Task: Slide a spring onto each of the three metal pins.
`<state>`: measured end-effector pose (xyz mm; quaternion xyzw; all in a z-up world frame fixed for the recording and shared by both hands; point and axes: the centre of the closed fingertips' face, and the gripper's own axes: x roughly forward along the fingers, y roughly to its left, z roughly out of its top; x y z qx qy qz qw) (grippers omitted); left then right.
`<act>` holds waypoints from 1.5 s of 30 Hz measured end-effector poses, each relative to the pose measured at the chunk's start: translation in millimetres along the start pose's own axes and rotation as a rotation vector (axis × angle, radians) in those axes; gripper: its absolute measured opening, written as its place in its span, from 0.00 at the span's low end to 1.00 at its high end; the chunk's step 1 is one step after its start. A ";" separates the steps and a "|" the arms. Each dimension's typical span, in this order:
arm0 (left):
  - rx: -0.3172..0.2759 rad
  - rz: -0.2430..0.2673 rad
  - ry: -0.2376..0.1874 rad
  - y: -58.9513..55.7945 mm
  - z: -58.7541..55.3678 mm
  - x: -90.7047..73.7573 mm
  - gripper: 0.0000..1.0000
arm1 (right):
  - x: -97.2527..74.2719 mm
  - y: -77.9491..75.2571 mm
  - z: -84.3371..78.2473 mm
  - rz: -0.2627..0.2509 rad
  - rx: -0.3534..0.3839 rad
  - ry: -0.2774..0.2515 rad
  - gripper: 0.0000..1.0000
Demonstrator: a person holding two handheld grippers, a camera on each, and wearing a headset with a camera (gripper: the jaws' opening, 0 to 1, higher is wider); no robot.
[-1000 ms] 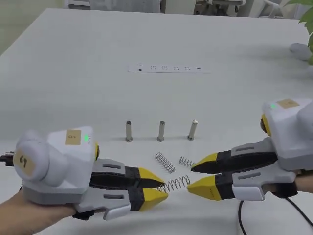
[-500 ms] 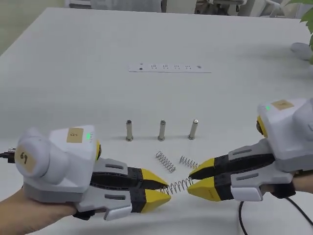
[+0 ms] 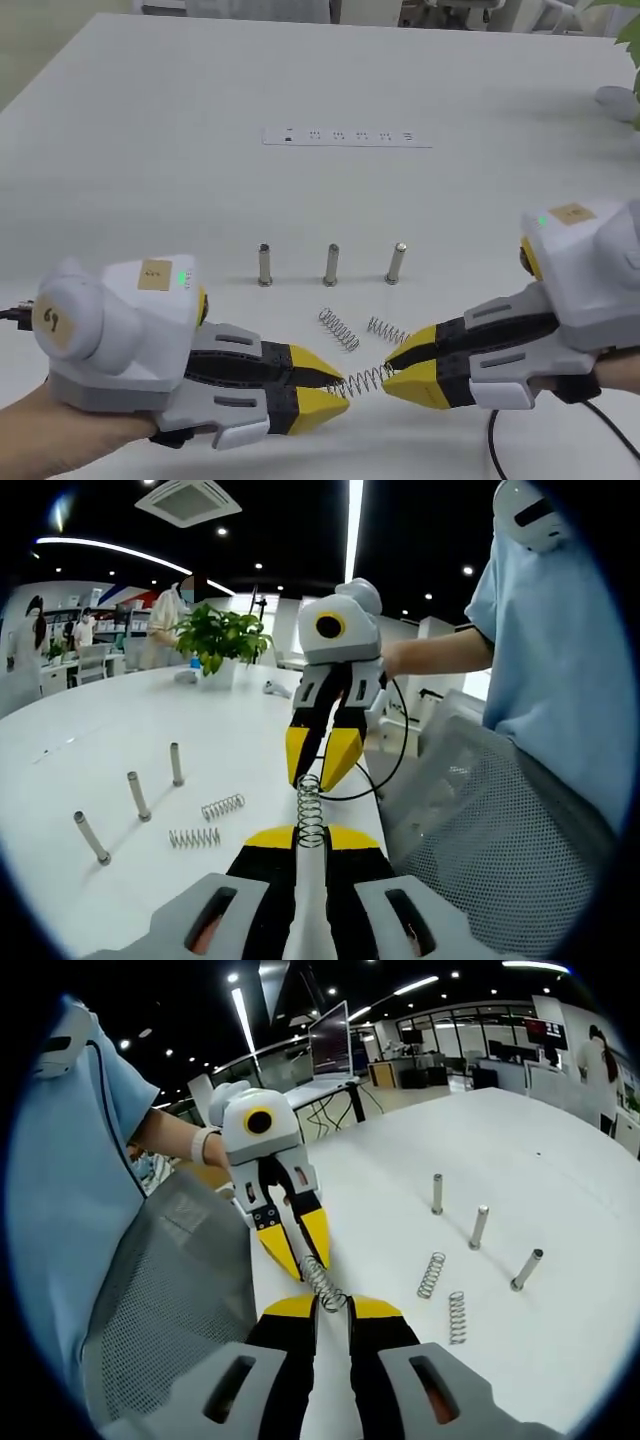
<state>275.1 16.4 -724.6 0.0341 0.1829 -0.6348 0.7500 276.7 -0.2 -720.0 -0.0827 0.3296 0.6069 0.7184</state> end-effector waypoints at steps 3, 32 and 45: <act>-0.001 0.001 0.003 0.5 -0.2 0.5 0.02 | 0.0 0.3 1.4 -0.006 -0.017 0.014 0.09; 0.056 0.024 0.051 6.6 -2.9 4.4 0.02 | 5.6 9.0 28.8 -0.046 -0.386 0.189 0.08; 0.066 0.019 0.059 7.6 -2.6 5.4 0.01 | 5.8 8.1 27.7 -0.045 -0.406 0.206 0.08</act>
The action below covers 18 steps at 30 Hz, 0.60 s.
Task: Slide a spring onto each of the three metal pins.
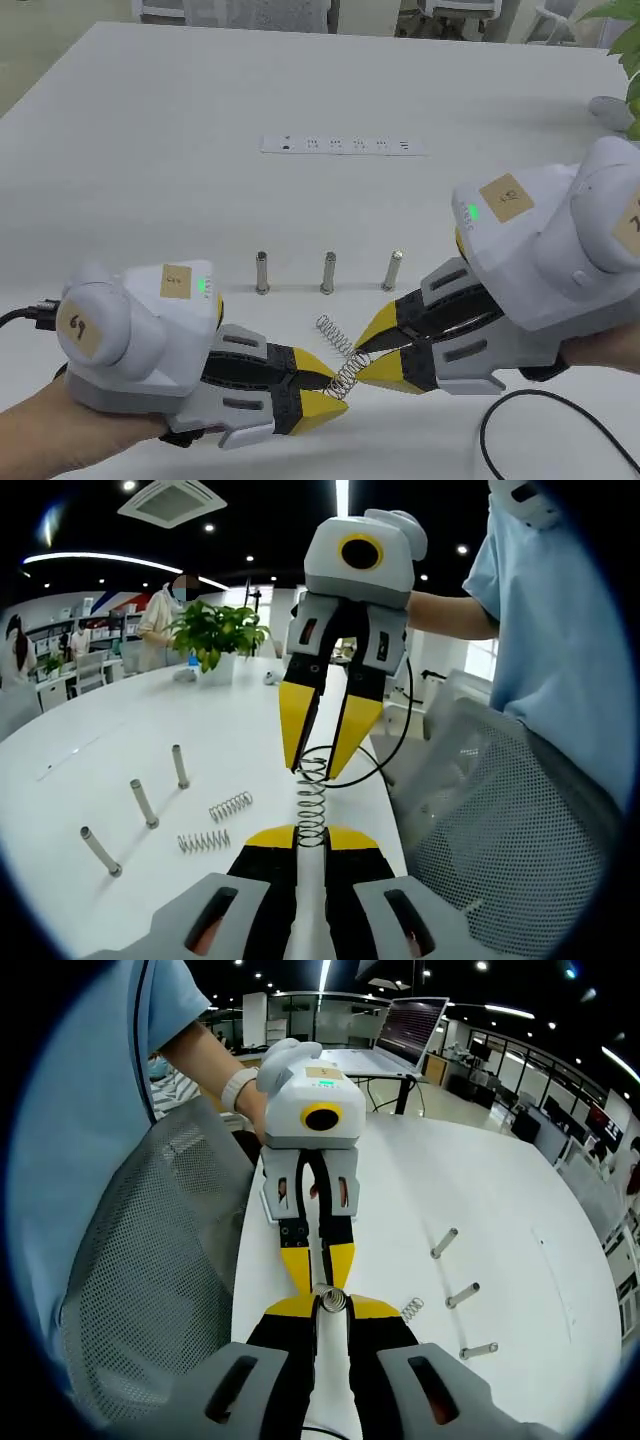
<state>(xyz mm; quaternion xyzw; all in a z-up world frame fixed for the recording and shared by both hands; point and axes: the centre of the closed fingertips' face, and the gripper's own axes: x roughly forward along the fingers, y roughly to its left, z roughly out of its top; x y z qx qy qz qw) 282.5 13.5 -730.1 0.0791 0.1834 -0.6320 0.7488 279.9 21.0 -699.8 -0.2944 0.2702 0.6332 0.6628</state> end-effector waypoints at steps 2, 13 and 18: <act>0.003 0.000 -0.001 -0.1 0.1 -0.1 0.01 | 0.0 -0.4 0.2 -0.003 -0.001 -0.001 0.08; 0.016 -0.001 0.012 -1.0 -2.4 -0.7 0.01 | 0.9 3.9 -0.1 0.020 0.011 -0.002 0.15; 0.043 0.002 0.028 -1.4 -4.4 -1.4 0.01 | 1.9 5.1 -2.5 0.025 0.009 0.011 0.21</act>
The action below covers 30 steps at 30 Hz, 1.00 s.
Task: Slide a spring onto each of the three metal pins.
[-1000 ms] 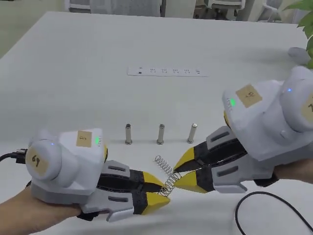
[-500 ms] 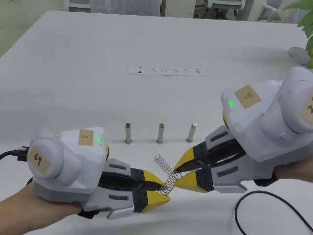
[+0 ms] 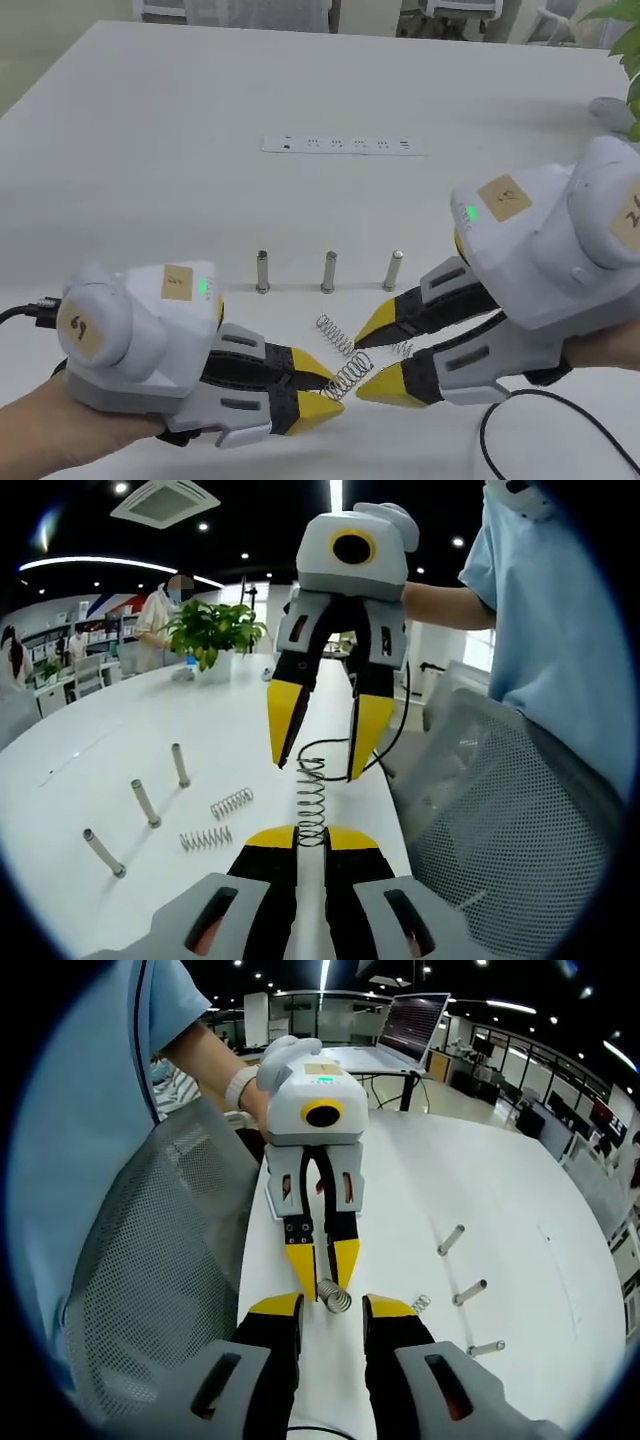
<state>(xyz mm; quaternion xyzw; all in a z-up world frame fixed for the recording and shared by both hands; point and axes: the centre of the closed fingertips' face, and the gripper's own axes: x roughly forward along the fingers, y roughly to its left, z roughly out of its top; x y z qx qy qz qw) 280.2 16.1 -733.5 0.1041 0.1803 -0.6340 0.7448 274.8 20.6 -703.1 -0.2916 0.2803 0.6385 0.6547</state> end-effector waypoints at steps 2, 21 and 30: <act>0.022 -0.002 0.014 -1.1 -1.2 0.0 0.01 | 0.2 0.6 -0.9 0.005 -0.001 0.006 0.22; 0.156 -0.014 0.084 3.0 0.5 -1.5 0.01 | 4.5 -4.5 0.2 -0.012 -0.048 0.042 0.19; 0.171 -0.016 0.107 3.4 -1.3 -4.4 0.01 | 11.3 -1.8 -0.5 -0.004 -0.060 0.052 0.17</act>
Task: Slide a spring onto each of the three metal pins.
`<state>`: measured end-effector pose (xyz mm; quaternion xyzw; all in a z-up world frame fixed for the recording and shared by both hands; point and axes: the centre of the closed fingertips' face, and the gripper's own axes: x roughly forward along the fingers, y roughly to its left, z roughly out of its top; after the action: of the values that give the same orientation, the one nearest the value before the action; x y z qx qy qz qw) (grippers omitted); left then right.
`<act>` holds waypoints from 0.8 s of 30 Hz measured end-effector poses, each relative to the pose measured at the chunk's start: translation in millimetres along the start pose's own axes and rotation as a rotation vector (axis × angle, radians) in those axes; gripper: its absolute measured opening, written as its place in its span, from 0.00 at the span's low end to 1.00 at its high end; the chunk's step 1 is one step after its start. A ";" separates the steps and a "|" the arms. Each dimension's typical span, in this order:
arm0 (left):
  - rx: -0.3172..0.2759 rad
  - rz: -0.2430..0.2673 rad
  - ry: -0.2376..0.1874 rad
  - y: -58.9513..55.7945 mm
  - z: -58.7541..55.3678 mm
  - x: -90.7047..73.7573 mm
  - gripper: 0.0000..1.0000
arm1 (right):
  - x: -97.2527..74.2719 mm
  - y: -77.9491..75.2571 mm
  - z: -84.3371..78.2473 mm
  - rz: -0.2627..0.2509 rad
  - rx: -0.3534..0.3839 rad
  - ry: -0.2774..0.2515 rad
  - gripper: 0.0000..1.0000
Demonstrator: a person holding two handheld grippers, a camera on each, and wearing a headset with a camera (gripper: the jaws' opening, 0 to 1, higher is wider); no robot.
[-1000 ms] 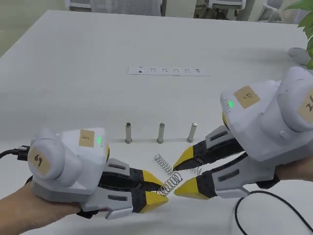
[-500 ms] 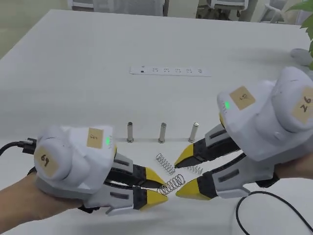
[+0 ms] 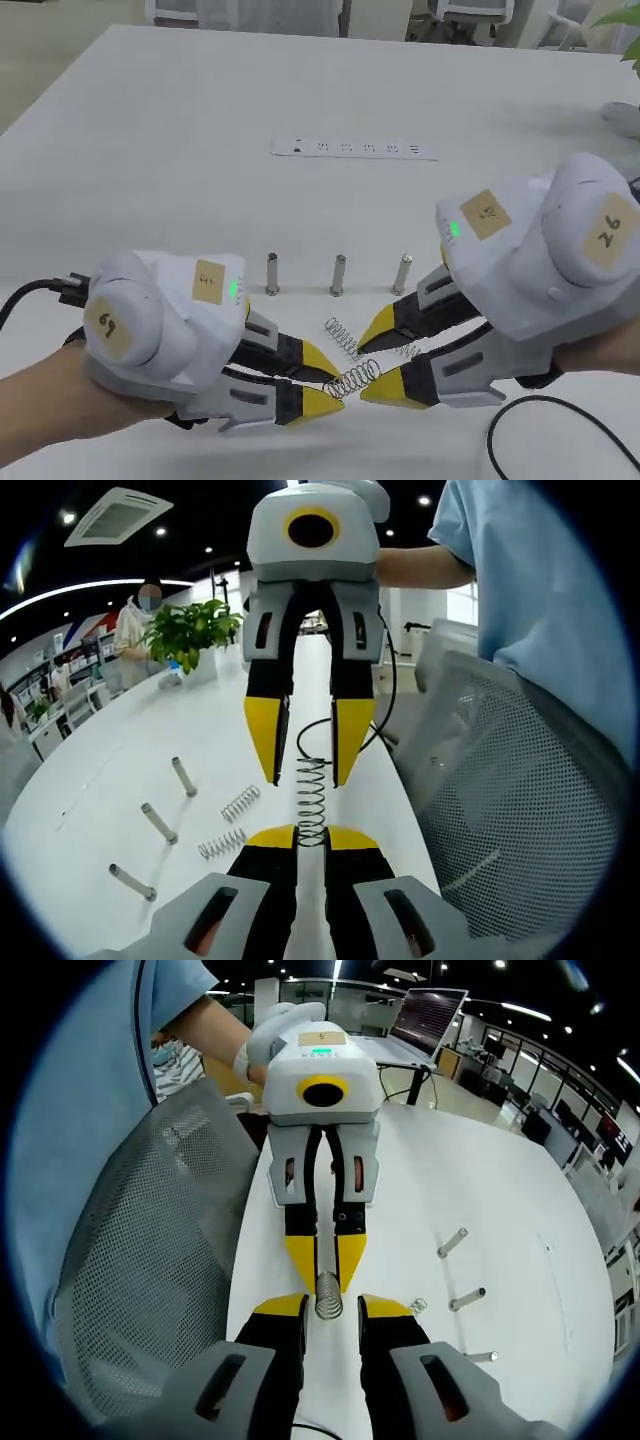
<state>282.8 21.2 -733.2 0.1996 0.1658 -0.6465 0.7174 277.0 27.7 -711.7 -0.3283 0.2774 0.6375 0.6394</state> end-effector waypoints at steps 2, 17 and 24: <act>0.002 -0.001 0.002 0.0 0.2 -0.4 0.01 | 2.0 0.2 0.8 0.005 0.001 0.001 0.17; 0.008 -0.005 0.006 -0.1 3.4 -0.7 0.01 | 8.9 1.1 1.5 0.023 -0.015 0.013 0.13; 0.000 -0.007 0.005 -0.2 3.8 -1.0 0.01 | 10.1 1.5 -1.5 0.027 -0.019 0.024 0.11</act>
<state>282.4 20.1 -729.4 0.2007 0.1683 -0.6487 0.7145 276.0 32.9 -720.6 -0.3383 0.2833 0.6446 0.6244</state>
